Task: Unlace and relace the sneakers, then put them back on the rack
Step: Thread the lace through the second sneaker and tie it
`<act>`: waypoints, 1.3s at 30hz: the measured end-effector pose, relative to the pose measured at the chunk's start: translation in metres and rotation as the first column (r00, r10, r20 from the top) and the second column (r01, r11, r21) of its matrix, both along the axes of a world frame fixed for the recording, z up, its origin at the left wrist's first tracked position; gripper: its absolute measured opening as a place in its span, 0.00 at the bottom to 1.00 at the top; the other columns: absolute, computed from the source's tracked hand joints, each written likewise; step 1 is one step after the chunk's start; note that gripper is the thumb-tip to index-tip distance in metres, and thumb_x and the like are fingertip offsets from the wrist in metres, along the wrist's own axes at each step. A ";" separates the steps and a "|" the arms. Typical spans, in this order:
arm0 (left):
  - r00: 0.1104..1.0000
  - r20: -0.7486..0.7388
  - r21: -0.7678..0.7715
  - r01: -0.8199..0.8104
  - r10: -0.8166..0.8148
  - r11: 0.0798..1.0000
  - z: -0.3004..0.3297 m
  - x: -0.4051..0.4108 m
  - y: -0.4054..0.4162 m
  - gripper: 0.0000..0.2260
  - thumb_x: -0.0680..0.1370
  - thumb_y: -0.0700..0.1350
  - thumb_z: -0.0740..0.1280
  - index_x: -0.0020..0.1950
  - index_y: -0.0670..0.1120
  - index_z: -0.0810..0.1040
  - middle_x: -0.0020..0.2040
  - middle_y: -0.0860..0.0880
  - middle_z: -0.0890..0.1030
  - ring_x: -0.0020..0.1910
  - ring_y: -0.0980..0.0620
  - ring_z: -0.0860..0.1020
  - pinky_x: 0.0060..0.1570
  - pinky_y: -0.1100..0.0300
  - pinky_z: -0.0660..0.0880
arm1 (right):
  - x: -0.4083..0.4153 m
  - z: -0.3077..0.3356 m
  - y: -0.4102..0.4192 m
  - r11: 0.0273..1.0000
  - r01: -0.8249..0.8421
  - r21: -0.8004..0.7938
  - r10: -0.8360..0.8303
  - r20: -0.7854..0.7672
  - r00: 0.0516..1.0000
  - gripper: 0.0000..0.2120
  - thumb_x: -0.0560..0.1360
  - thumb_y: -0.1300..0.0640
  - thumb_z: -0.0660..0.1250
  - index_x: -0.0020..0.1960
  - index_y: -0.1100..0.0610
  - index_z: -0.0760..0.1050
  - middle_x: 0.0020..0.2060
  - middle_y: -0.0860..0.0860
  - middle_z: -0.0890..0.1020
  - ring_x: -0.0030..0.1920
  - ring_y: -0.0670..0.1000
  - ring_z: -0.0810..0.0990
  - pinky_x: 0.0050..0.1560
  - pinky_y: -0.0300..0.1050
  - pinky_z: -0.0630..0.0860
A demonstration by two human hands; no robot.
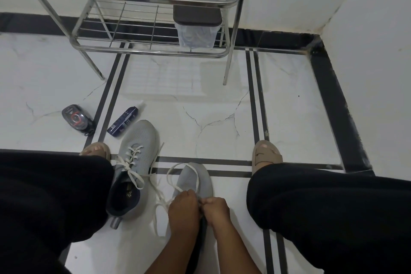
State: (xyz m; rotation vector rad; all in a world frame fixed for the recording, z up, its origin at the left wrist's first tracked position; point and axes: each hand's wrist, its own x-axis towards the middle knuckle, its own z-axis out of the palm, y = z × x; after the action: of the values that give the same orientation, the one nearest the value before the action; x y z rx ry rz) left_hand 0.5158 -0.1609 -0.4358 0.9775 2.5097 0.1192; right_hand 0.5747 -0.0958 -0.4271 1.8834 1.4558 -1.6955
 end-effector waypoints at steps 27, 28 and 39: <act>0.973 -0.060 0.070 -0.220 0.224 0.973 -0.003 -0.005 -0.010 0.05 0.72 0.45 0.71 0.45 0.54 0.83 0.46 0.51 0.78 0.48 0.48 0.75 0.46 0.56 0.60 | 0.002 -0.007 -0.001 0.999 -0.031 0.021 0.032 -0.043 0.999 0.13 0.73 0.57 0.72 0.57 0.58 0.82 0.54 0.54 0.83 0.48 0.50 0.77 0.54 0.43 0.77; 0.969 -0.052 0.081 -0.235 0.240 0.969 -0.002 -0.005 -0.009 0.05 0.73 0.45 0.70 0.45 0.53 0.83 0.46 0.51 0.78 0.48 0.48 0.75 0.46 0.56 0.59 | 0.002 -0.007 -0.001 0.999 -0.035 0.023 0.036 -0.044 0.998 0.13 0.73 0.58 0.72 0.57 0.58 0.82 0.54 0.54 0.83 0.48 0.50 0.78 0.55 0.43 0.77; 0.977 -0.054 0.038 -0.203 0.205 0.979 0.003 -0.001 -0.003 0.09 0.77 0.44 0.63 0.44 0.54 0.81 0.47 0.54 0.79 0.49 0.51 0.73 0.45 0.58 0.59 | -0.005 -0.004 0.000 0.997 0.054 0.053 -0.051 -0.041 0.998 0.08 0.73 0.61 0.63 0.37 0.54 0.77 0.37 0.53 0.81 0.37 0.54 0.79 0.41 0.46 0.78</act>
State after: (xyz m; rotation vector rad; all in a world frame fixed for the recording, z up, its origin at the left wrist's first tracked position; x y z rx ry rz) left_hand 0.5148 -0.1641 -0.4325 0.7428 2.6641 0.1968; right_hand 0.5693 -0.0954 -0.4311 1.9430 1.4938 -1.7429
